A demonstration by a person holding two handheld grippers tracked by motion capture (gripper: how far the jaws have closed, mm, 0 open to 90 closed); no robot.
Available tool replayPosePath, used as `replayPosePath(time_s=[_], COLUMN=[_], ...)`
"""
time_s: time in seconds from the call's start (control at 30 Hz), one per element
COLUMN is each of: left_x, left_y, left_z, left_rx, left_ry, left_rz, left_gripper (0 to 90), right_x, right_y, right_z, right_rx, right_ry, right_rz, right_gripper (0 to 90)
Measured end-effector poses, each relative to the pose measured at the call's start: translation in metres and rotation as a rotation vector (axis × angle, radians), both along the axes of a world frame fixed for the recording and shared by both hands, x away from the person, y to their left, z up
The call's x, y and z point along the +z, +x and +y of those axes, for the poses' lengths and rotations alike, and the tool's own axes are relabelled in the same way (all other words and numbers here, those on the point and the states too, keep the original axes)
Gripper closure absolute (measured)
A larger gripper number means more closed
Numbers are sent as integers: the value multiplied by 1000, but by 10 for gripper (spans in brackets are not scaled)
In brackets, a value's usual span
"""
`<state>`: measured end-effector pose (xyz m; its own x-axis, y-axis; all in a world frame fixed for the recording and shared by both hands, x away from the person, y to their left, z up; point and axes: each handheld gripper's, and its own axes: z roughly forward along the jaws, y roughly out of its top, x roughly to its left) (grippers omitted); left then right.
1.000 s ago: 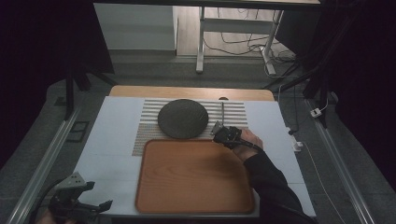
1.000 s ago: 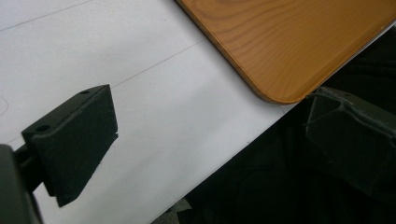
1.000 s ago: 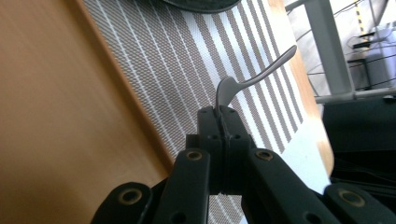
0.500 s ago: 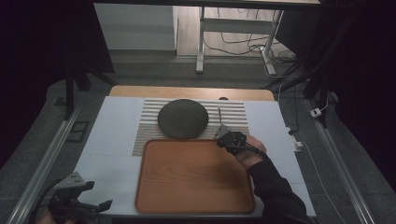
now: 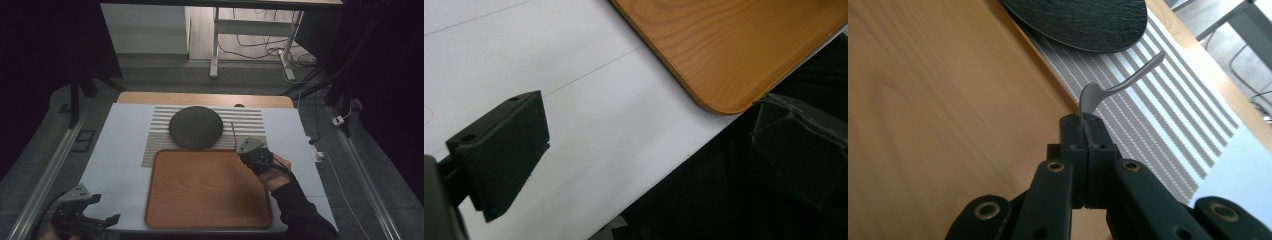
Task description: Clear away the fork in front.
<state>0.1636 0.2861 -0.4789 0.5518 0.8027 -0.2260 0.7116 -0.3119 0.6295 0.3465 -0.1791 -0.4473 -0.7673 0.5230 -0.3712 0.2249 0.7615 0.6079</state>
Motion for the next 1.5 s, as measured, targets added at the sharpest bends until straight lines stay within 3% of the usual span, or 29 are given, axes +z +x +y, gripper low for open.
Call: replayPosePath(time_s=[0.17,0.37,1.2,1.3,1.4,1.5], left_x=[0,0,-1,0,1,3], left_y=[0,0,2,2,2,2], left_z=[0,-1,-8,-6,-3,-2], left_rx=[-1,-4,-26,-21,-27,-30], left_ry=[0,7,62,41,-19,-42], left_rz=[-1,-2,12,9,4,-6], left_gripper=[14,14,21,17,0,0], right_x=[1,1,17,17,18,20], right_y=[-9,-18,-54,-57,-60,-64], right_z=[-8,-13,-34,-36,-39,-41], right_rx=[0,5,32,35,43,48], right_ry=[49,74,174,191,219,237], right_rz=[32,50,40,50,60,68], right_gripper=[891,891,891,891,891,891])
